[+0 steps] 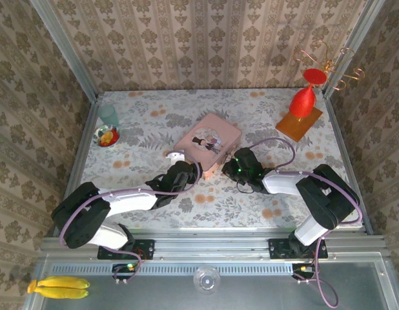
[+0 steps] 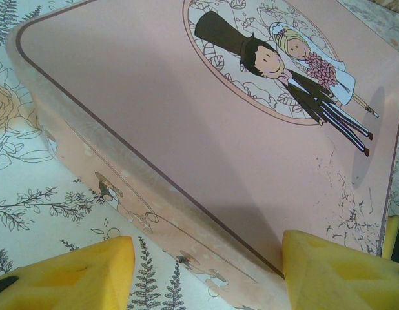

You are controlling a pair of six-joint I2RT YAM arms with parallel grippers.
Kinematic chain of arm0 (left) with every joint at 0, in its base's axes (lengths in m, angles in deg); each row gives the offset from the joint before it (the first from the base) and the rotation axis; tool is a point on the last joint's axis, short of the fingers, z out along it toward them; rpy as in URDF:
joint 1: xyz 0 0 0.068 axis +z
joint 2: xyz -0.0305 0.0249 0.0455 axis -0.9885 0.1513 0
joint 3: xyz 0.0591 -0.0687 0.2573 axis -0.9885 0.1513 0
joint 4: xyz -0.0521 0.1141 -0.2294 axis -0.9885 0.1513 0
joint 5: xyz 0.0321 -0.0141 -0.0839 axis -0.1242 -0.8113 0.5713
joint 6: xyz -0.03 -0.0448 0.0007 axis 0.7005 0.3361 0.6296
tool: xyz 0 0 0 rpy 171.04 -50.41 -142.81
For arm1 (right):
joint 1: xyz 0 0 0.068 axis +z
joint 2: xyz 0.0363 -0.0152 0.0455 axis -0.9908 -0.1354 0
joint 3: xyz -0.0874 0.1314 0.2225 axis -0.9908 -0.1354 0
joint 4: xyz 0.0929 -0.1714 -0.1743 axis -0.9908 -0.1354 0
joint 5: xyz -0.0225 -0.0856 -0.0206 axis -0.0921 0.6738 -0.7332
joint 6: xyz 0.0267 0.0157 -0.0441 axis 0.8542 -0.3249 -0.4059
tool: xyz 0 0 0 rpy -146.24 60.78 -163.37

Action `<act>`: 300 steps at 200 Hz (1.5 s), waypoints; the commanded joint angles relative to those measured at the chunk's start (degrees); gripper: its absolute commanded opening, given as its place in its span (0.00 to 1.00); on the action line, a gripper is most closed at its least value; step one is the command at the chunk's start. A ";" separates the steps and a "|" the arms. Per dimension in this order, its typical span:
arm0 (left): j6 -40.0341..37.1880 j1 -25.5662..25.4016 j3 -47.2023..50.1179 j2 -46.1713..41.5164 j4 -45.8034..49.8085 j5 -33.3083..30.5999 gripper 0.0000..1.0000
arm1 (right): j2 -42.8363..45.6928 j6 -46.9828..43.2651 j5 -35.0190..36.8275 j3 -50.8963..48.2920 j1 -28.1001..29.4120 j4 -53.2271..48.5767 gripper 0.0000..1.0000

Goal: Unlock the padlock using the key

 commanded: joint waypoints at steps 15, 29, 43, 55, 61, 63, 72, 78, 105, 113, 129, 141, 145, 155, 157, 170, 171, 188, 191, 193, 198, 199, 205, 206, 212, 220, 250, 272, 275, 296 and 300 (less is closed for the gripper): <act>-0.78 -0.15 2.59 3.65 15.45 0.03 0.61 | 2.23 1.15 4.31 -1.18 -2.85 1.54 0.00; -0.87 -0.24 2.47 3.80 15.42 0.03 0.61 | 2.23 2.35 2.49 -1.80 -3.19 3.49 0.00; -0.84 -0.21 2.51 3.85 15.32 0.02 0.61 | 1.97 2.93 1.30 -1.54 -3.20 3.98 0.00; -0.85 -0.20 2.50 3.95 15.21 0.11 0.61 | 1.58 3.49 0.64 -1.30 -3.19 4.77 0.00; -0.85 -0.25 2.46 4.07 15.11 0.11 0.61 | 1.32 3.65 0.50 -1.11 -3.20 5.01 0.00; -0.85 -0.22 2.47 4.08 15.16 0.11 0.61 | 1.23 3.70 0.45 -1.04 -3.25 4.99 0.00; -0.85 -0.22 2.59 4.00 15.15 0.11 0.61 | 0.81 3.71 0.41 -0.56 -3.36 5.07 0.00; -0.76 -0.27 2.67 4.00 15.07 0.03 0.61 | 0.50 3.52 0.52 -0.20 -3.38 4.87 0.00; -0.58 -0.27 3.28 3.40 14.80 -0.15 0.61 | -0.64 2.81 1.27 0.42 -4.11 3.88 0.00; -0.58 -0.22 3.29 3.32 14.78 -0.24 0.61 | -0.92 2.80 1.27 0.39 -4.38 4.13 0.00; -0.50 -0.27 3.37 3.45 14.76 -0.24 0.61 | -1.29 2.80 0.81 0.38 -4.94 4.87 0.00; -0.44 -0.25 3.38 3.49 14.75 -0.33 0.61 | -0.99 2.31 0.81 0.59 -5.14 4.54 0.00; -0.41 -0.27 3.38 3.41 14.80 -0.39 0.61 | -0.83 1.98 0.96 0.72 -5.21 4.32 0.00; -0.32 -0.26 3.32 3.54 14.88 -0.50 0.61 | -0.27 1.15 1.21 0.97 -5.47 3.45 0.00; -0.32 -0.24 3.37 3.56 14.84 -0.50 0.61 | -0.11 1.05 1.24 0.95 -5.55 3.41 0.00; -0.32 -0.27 3.04 3.95 15.12 -0.50 0.61 | 0.56 0.91 1.10 0.45 -6.31 3.80 0.00; -0.32 -0.27 3.03 3.97 15.11 -0.50 0.61 | 0.56 0.93 1.00 0.44 -6.38 3.91 0.00; -0.32 -0.22 2.64 4.26 15.41 -0.41 0.61 | 0.39 1.35 -0.73 0.67 -6.89 4.74 0.00; -0.32 -0.26 2.68 4.33 15.36 -0.41 0.61 | 0.38 1.39 -0.89 0.75 -6.89 4.84 0.00; -0.32 -0.27 2.66 4.32 15.36 -0.41 0.61 | 0.38 1.39 -0.98 0.83 -6.89 4.86 0.00; -0.32 -0.21 2.68 4.36 15.36 -0.44 0.61 | 0.40 1.44 -1.17 0.99 -6.88 4.81 0.00; -0.32 -0.24 2.68 4.36 15.40 -0.43 0.61 | 0.39 1.42 -1.15 1.01 -6.89 4.81 0.00; -0.32 -0.27 2.68 4.43 15.41 -0.46 0.61 | 0.39 1.40 -1.11 1.08 -6.85 4.82 0.00; -0.32 -0.27 2.68 4.43 15.38 -0.43 0.61 | 0.39 1.44 -1.07 1.06 -6.87 4.81 0.00; -0.32 -0.26 2.68 4.39 15.36 -0.49 0.61 | 0.34 1.73 -1.04 0.95 -6.88 5.03 0.00; -0.34 -0.25 2.73 4.28 15.35 -0.42 0.61 | 0.14 2.00 -1.14 0.78 -6.89 5.60 0.00; -0.40 -0.26 2.88 4.04 15.22 -0.41 0.61 | -0.93 3.02 -1.22 0.82 -6.96 6.61 0.00; -0.41 -0.35 2.84 4.08 15.32 -0.38 0.61 | -0.93 2.81 -0.69 1.01 -7.24 6.58 0.00; -0.41 -0.28 2.83 4.08 15.27 -0.40 0.61 | -0.93 2.68 -0.62 1.08 -7.29 6.37 0.00; -0.23 -0.32 2.90 3.98 15.34 -0.50 0.61 | -0.78 0.96 -0.05 1.89 -7.42 3.73 0.00; -0.20 -0.34 2.94 4.00 15.29 -0.50 0.61 | -0.68 0.50 0.13 1.98 -7.42 3.11 0.00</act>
